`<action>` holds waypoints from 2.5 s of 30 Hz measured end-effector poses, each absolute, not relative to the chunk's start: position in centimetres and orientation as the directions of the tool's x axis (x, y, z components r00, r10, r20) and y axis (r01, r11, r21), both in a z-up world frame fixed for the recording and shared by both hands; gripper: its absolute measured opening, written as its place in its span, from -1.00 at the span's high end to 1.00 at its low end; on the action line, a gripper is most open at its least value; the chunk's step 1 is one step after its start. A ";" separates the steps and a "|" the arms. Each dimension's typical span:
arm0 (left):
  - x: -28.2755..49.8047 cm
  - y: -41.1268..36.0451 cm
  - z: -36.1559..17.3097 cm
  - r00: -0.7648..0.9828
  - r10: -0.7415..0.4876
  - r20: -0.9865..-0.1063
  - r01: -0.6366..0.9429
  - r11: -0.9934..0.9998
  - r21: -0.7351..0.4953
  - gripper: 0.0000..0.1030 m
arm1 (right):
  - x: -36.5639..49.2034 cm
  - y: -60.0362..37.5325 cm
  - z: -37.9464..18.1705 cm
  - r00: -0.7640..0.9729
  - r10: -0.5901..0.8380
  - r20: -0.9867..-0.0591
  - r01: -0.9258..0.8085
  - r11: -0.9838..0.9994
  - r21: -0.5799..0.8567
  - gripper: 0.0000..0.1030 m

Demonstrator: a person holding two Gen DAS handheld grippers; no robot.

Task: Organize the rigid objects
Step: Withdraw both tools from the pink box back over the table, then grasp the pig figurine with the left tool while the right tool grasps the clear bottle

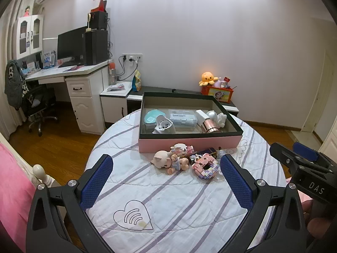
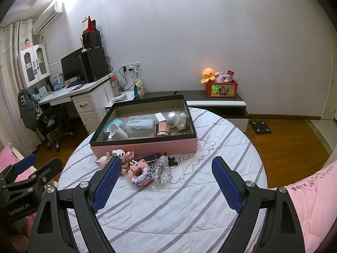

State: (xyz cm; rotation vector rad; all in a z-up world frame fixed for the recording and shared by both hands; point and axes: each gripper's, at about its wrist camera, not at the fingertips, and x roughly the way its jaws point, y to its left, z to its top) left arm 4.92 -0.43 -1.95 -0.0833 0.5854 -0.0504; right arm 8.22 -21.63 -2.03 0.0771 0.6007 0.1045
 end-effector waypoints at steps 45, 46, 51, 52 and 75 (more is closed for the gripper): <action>18.1 -1.8 -14.5 0.624 -0.084 -0.777 0.028 0.996 -0.085 -1.00 | 18.9 -21.7 -13.2 0.616 0.229 -0.754 -0.097 0.972 0.215 -0.69; 18.3 -1.9 -14.7 0.620 -0.090 -0.779 0.034 0.996 -0.088 -1.00 | 19.0 -21.9 -13.4 0.613 0.232 -0.755 -0.094 0.971 0.221 -0.58; 18.8 -1.8 -14.9 0.610 -0.127 -0.782 0.058 0.992 -0.116 -0.90 | 19.5 -22.7 -13.4 0.607 0.259 -0.751 -0.099 0.963 0.252 -0.43; 18.8 -1.8 -14.8 0.613 -0.135 -0.779 0.064 0.991 -0.121 -0.83 | 19.6 -22.7 -13.4 0.605 0.265 -0.751 -0.104 0.961 0.255 -0.40; 18.5 -1.1 -14.7 0.615 -0.167 -0.771 0.085 0.986 -0.145 -0.50 | 20.9 -21.7 -14.4 0.565 0.344 -0.750 -0.145 0.936 0.320 0.25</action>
